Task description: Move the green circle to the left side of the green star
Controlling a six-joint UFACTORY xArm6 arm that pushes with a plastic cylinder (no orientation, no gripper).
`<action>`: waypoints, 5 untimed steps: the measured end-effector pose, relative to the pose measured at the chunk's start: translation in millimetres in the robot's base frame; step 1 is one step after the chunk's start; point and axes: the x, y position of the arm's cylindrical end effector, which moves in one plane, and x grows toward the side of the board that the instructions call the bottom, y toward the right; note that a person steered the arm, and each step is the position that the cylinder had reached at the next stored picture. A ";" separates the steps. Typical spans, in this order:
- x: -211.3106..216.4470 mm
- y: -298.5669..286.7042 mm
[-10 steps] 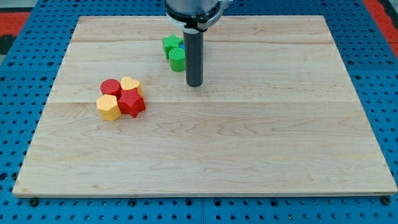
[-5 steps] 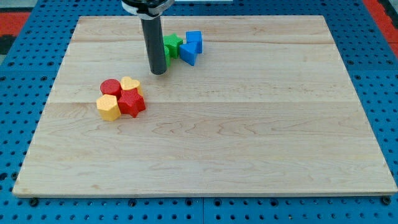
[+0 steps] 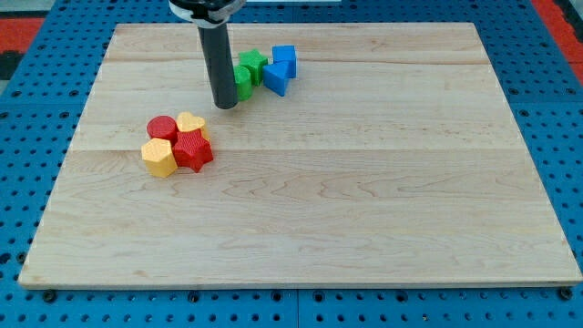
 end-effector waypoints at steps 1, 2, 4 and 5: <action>-2.0 9.1; -2.7 20.1; -46.9 -7.3; -45.5 -8.1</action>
